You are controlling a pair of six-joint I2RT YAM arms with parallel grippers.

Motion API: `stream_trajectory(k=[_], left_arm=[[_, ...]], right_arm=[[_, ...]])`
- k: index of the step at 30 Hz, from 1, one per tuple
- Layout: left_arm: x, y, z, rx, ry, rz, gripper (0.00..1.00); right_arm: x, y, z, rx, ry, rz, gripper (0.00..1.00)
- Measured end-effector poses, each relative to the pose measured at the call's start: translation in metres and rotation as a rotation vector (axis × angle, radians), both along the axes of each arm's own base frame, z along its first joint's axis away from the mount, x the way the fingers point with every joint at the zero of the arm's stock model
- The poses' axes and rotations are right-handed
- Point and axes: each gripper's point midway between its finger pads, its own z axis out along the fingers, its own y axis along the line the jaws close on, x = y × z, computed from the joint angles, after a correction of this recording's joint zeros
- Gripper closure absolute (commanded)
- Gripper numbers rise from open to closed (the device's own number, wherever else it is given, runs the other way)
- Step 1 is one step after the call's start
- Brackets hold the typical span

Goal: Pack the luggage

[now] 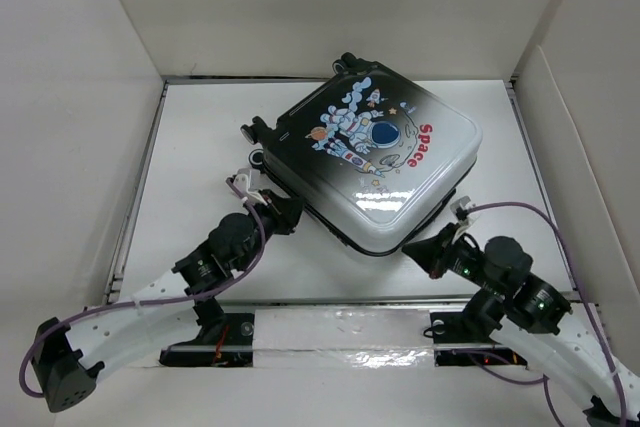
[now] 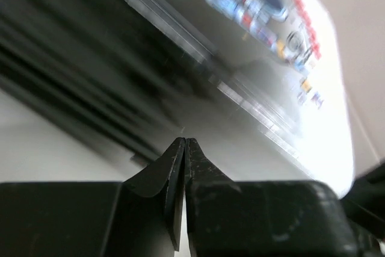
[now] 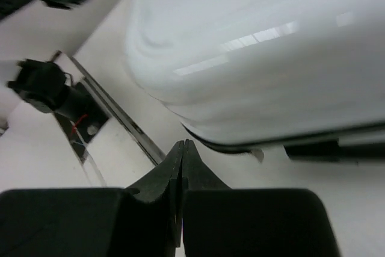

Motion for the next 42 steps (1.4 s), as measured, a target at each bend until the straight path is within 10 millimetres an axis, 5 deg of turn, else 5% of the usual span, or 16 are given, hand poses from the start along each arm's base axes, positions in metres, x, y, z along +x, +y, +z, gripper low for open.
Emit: stream_trajectory(k=[3, 5, 7, 10, 17, 24, 30, 34, 42], left_arm=[[-0.008, 0.002, -0.024, 0.042, 0.04, -0.028, 1.0], [-0.016, 0.0, -0.046, 0.076, 0.076, -0.065, 1.0], [-0.028, -0.006, -0.07, 0.109, 0.113, -0.119, 0.98], [-0.049, -0.022, -0.095, 0.151, 0.156, -0.217, 0.93], [-0.073, -0.063, -0.115, 0.19, 0.174, -0.357, 0.88], [-0.068, -0.096, -0.113, 0.174, 0.156, -0.395, 0.88], [-0.061, -0.107, -0.112, 0.204, 0.138, -0.394, 0.89], [-0.056, -0.11, -0.111, 0.219, 0.126, -0.383, 0.89], [-0.048, -0.113, -0.109, 0.241, 0.119, -0.353, 0.9]], right_arm=[[0.006, -0.008, -0.045, -0.102, 0.149, -0.077, 0.9], [0.009, -0.012, -0.063, -0.158, 0.212, -0.114, 0.71], [0.014, -0.013, -0.073, -0.194, 0.24, -0.141, 0.57], [0.021, -0.012, -0.076, -0.211, 0.239, -0.162, 0.52], [0.029, 0.009, -0.091, -0.239, 0.211, -0.102, 0.58], [0.03, 0.025, -0.105, -0.216, 0.134, -0.091, 0.69], [0.039, 0.021, -0.112, -0.209, 0.087, -0.164, 0.82], [0.046, 0.018, -0.112, -0.188, 0.066, -0.212, 1.0], [0.038, 0.023, -0.11, -0.182, 0.048, -0.21, 1.0]])
